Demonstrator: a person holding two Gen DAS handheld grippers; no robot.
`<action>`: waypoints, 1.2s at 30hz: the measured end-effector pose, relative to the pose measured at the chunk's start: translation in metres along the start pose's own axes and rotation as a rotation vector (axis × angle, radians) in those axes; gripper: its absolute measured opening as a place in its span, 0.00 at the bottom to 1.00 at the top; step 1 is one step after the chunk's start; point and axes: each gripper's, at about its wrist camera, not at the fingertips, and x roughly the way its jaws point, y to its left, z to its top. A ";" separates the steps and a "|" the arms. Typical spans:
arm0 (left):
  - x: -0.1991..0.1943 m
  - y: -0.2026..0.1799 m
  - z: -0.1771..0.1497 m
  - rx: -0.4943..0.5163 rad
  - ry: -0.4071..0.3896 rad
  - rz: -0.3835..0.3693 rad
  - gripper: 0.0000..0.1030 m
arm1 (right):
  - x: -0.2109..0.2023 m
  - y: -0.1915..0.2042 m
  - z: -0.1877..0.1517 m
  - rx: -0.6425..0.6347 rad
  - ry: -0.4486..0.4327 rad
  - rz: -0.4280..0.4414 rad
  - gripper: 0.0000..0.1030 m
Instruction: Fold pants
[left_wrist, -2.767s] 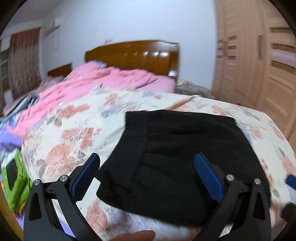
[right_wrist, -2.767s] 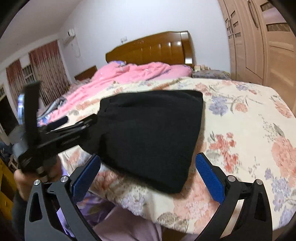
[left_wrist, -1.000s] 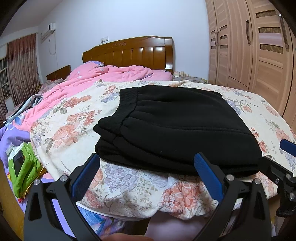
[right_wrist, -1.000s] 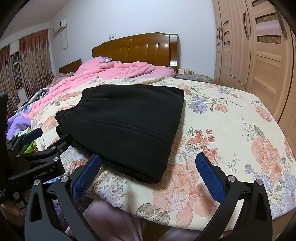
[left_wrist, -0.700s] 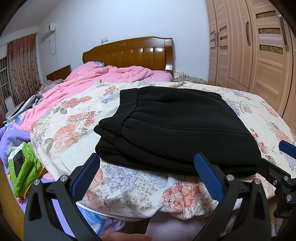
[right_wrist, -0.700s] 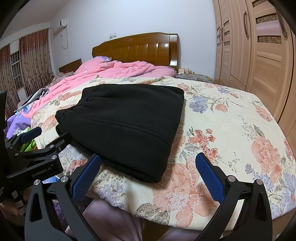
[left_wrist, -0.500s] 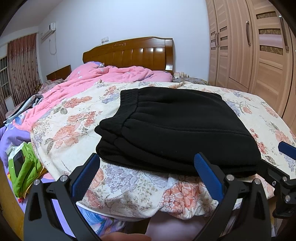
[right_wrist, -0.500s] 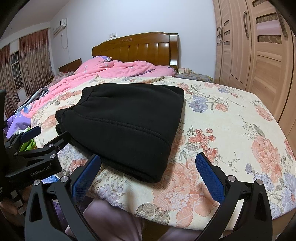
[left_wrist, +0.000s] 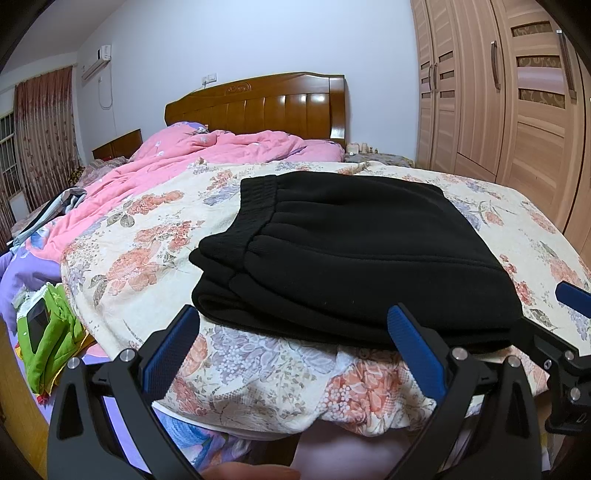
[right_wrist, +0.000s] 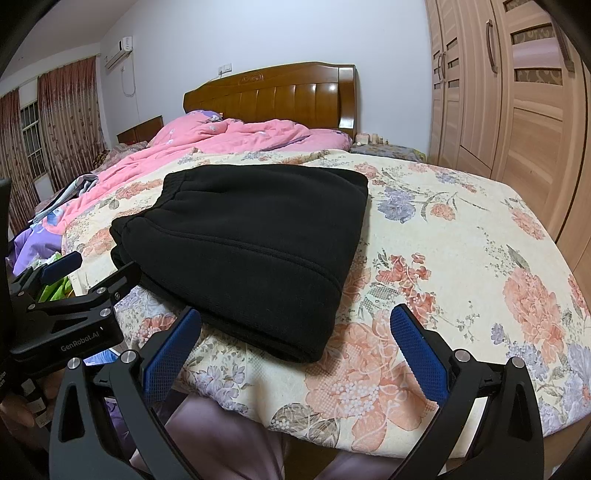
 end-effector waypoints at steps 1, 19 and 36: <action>0.000 0.000 0.000 0.000 0.000 -0.002 0.99 | 0.000 0.000 0.000 0.000 0.000 0.000 0.96; 0.000 0.002 0.000 0.006 -0.001 0.002 0.99 | 0.002 -0.001 -0.001 -0.001 0.003 0.002 0.96; 0.004 0.009 -0.001 -0.005 0.013 -0.003 0.99 | 0.004 -0.002 -0.005 0.002 0.007 0.005 0.96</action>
